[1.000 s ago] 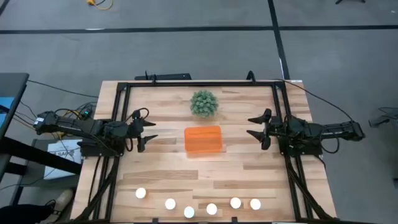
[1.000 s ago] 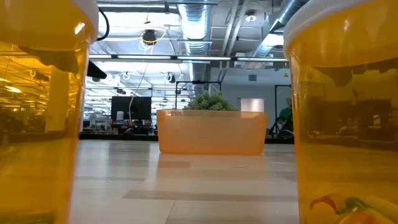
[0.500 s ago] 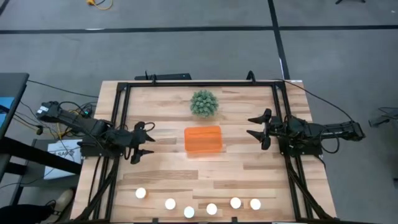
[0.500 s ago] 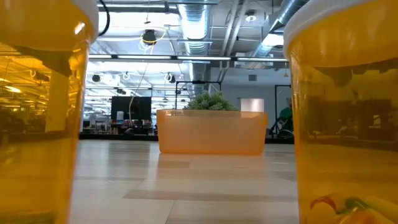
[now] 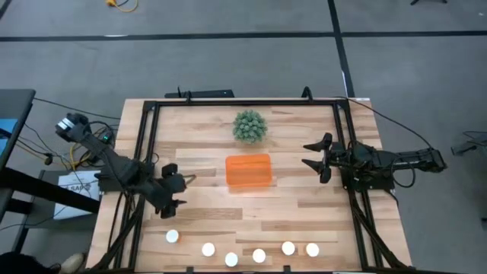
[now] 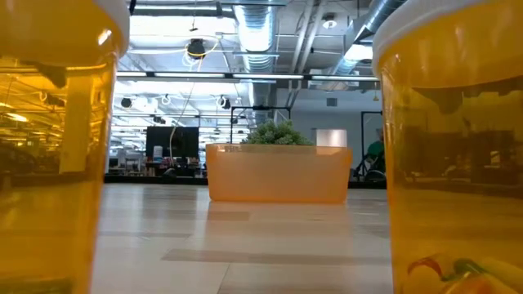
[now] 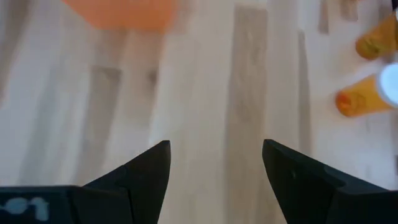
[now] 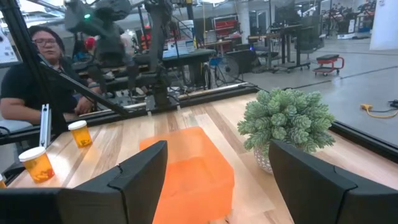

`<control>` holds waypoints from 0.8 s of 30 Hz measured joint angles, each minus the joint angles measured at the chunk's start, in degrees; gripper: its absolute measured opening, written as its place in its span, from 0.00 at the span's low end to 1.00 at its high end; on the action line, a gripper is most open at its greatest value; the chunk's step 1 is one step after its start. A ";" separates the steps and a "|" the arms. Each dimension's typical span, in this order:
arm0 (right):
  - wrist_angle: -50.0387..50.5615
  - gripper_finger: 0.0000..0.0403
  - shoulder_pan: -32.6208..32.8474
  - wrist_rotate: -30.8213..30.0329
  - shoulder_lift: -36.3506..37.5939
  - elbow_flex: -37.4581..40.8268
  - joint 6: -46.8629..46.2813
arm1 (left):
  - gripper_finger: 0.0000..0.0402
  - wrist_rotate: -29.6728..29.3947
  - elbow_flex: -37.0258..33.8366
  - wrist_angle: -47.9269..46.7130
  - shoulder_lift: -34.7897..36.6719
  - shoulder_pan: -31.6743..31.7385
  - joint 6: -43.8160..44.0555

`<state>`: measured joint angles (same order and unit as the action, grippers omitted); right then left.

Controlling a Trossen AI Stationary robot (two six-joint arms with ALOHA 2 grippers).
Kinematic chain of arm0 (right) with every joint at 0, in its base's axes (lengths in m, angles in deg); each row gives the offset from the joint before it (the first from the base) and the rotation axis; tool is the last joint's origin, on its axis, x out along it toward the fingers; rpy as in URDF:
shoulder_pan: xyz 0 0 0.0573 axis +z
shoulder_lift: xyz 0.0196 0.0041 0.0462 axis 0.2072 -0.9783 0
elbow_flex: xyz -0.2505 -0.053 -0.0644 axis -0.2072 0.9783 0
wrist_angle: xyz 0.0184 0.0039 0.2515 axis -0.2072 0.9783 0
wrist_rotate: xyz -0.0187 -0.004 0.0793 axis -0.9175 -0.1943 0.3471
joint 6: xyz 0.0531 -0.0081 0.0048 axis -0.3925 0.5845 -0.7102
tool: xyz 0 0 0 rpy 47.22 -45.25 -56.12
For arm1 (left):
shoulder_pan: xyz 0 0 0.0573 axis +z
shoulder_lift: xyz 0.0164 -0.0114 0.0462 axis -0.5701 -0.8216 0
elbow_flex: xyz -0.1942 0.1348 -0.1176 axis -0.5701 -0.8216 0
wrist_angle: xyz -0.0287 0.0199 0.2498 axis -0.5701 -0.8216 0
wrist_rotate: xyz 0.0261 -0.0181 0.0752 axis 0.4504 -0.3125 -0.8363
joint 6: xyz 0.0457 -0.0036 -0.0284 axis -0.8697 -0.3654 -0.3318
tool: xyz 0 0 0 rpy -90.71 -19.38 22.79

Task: Pick and place pill bottles into a basket
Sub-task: Put the orange pill bottle into the orange bin

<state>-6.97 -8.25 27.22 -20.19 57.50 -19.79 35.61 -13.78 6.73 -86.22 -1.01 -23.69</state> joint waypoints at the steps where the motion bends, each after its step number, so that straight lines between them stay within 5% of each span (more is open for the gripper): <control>1: -0.02 0.68 0.00 0.00 -0.01 0.00 0.01 | 0.60 0.60 1.09 -0.24 -2.01 -0.80 1.35; 15: -0.01 0.68 0.00 0.00 0.00 0.00 0.01 | 0.60 9.96 26.13 -20.50 -23.06 -5.73 15.41; 24: -0.01 0.68 0.00 0.00 0.00 0.01 0.02 | 0.70 16.95 28.51 -22.57 -27.84 -10.01 29.24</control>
<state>-6.98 -8.25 27.22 -20.19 57.51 -19.77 52.56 14.74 -15.84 -114.06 -11.01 5.54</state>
